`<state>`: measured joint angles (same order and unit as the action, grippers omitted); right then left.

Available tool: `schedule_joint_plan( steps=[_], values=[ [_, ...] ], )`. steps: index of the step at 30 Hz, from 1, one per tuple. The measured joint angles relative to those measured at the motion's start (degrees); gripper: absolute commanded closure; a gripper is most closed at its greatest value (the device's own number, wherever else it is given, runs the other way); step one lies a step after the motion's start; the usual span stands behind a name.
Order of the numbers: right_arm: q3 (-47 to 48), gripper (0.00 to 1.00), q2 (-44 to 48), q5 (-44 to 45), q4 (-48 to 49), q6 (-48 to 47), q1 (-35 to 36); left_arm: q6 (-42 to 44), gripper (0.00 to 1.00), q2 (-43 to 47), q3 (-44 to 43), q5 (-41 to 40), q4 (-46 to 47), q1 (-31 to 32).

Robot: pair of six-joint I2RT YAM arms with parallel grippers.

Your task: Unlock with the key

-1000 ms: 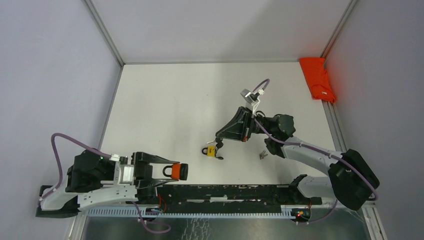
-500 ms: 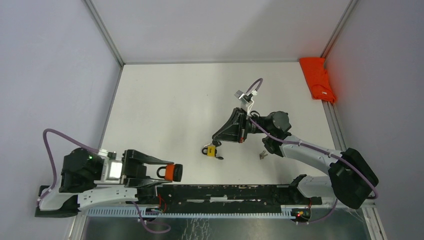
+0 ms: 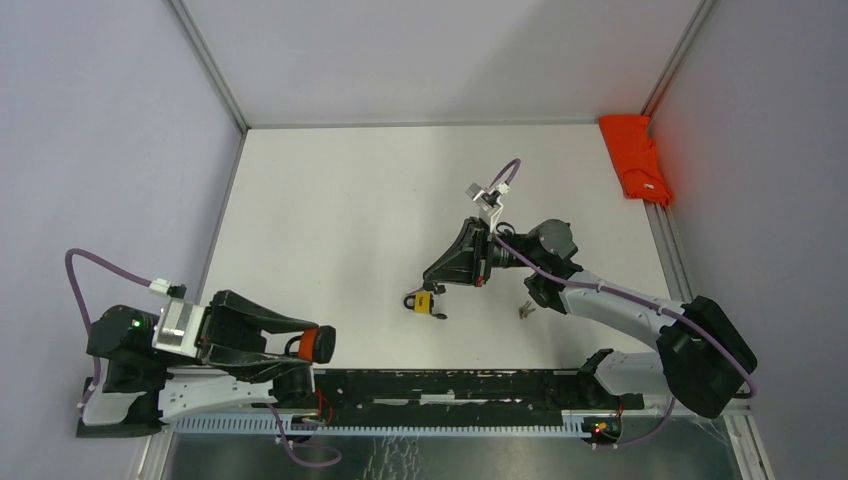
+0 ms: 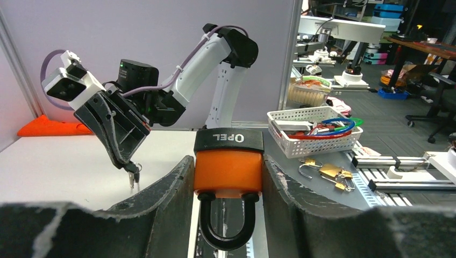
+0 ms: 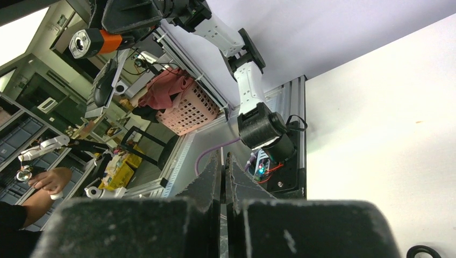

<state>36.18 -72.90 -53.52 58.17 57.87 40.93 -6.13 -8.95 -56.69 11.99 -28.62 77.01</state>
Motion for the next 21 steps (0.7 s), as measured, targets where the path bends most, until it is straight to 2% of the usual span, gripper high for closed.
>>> schedule_joint_plan(
  steps=[14,21],
  values=[
    [0.0,1.00,0.0,0.0,-1.0,-1.5,0.0,0.0,0.98,0.0,0.0,-1.9,-1.5,0.0],
    [0.0,1.00,0.0,0.4,-4.0,-4.4,0.0,8.0,0.98,0.3,3.8,-6.4,-1.4,0.0]
  ],
)
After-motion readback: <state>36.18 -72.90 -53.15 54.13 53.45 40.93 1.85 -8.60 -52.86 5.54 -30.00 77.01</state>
